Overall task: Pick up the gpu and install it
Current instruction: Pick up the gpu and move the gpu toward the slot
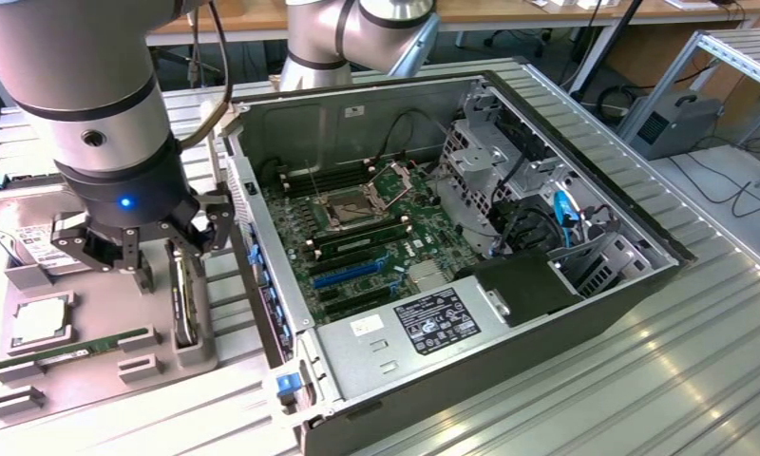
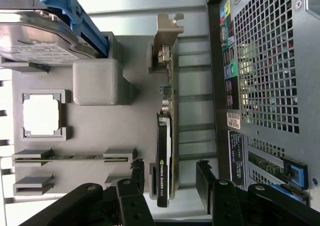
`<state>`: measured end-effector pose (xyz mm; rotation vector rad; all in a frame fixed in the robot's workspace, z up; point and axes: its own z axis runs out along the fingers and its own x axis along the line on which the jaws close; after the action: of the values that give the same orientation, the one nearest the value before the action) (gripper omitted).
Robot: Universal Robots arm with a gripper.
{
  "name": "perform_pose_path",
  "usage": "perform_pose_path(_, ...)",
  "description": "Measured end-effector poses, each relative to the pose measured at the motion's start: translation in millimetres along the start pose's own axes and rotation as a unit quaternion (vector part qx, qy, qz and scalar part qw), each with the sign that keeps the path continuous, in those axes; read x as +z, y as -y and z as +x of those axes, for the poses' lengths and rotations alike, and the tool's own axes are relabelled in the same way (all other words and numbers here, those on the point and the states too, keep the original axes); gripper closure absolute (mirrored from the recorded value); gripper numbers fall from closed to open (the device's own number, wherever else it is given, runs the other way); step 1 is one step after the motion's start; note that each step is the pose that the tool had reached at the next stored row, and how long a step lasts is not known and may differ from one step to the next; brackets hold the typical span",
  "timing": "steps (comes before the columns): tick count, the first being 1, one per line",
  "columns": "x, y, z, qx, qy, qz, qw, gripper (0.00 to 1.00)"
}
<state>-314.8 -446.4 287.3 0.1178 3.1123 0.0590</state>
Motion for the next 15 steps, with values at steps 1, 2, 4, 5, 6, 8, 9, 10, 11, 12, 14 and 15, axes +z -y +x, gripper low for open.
perform_pose_path(1,0.5,0.0,0.0,0.0,0.0,0.0,1.0,0.46)
perform_pose_path(2,1.1,0.0,0.0,0.0,0.0,0.0,1.0,0.46)
perform_pose_path(4,2.1,0.1,0.1,0.0,0.0,0.0,1.0,0.46)
perform_pose_path(5,2.6,0.1,0.1,0.0,0.0,0.0,1.0,0.46)
perform_pose_path(6,3.1,0.1,0.1,0.0,0.0,0.0,1.0,0.46)
perform_pose_path(8,4.1,0.2,0.1,0.0,0.0,0.0,1.0,0.46)
perform_pose_path(9,4.6,0.2,0.1,0.0,0.0,0.0,1.0,0.46)
perform_pose_path(10,5.1,0.2,0.1,0.0,0.0,0.0,1.0,0.46)
perform_pose_path(11,5.7,0.2,0.1,0.0,0.0,0.0,1.0,0.46)
perform_pose_path(12,6.2,0.2,0.2,0.0,0.0,0.0,1.0,0.46)
perform_pose_path(14,7.3,0.3,0.2,0.0,0.0,0.0,1.0,0.46)
perform_pose_path(15,7.8,0.3,0.2,0.0,0.0,0.0,1.0,0.46)
